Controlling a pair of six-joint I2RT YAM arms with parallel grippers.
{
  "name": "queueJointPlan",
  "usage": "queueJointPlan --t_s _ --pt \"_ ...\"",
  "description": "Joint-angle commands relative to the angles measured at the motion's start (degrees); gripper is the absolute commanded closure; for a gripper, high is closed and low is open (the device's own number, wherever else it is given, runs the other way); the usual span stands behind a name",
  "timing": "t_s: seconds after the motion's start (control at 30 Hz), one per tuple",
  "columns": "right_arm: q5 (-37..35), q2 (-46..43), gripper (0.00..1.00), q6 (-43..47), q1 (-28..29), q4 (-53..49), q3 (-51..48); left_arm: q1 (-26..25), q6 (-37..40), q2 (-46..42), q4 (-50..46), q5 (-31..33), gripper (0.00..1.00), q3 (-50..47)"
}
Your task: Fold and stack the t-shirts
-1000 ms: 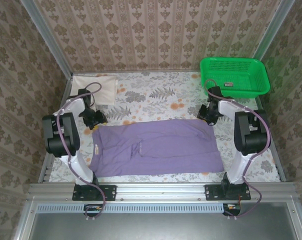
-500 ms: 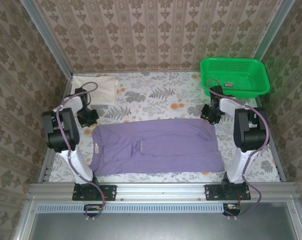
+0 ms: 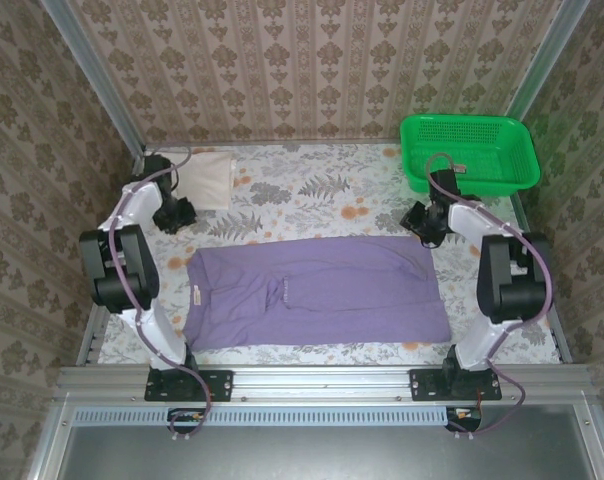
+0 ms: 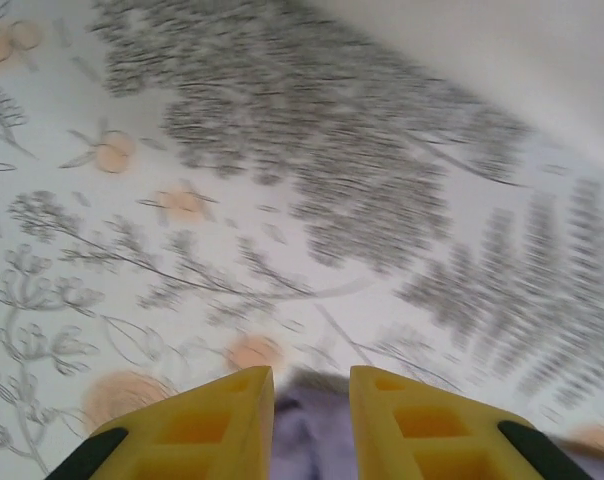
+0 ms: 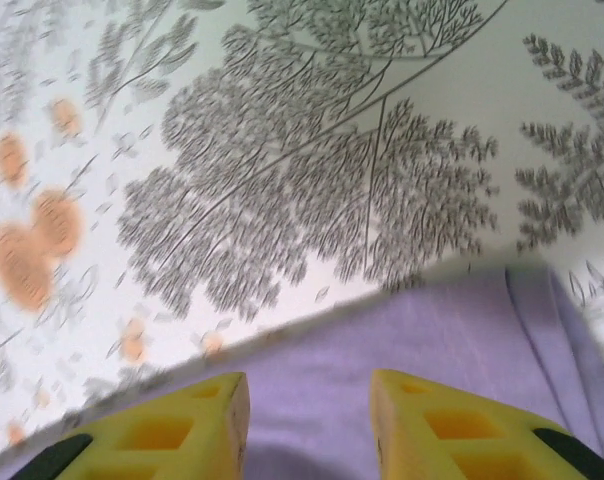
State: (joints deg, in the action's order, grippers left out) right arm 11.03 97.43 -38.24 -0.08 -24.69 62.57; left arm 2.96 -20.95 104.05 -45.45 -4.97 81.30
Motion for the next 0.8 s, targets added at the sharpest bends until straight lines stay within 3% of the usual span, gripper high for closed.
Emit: queueJointPlan --t_s 0.0,0.17,0.4,0.6,0.77 --pt "3.60 -4.27 0.65 -0.88 1.23 -1.90 -3.31 -5.26 -0.09 -5.57 -3.47 -7.91 0.74 -0.85" --pt "2.46 -5.31 0.70 0.02 3.10 -5.79 -7.35 -13.17 -0.81 -8.16 -1.38 -11.11 0.77 -10.74" --pt "-4.88 -2.12 0.73 -0.78 2.70 -12.78 -8.24 -15.35 -5.98 -4.06 0.19 -0.31 0.77 -19.77" --pt "-10.10 -0.80 0.67 -0.98 -0.26 -12.38 -7.83 -14.69 -5.16 2.78 -0.77 9.65 0.75 -17.44" --pt "-8.35 0.93 0.62 -0.96 -3.34 -11.62 -5.65 -14.65 -3.50 5.44 -1.76 6.92 0.75 -11.14"
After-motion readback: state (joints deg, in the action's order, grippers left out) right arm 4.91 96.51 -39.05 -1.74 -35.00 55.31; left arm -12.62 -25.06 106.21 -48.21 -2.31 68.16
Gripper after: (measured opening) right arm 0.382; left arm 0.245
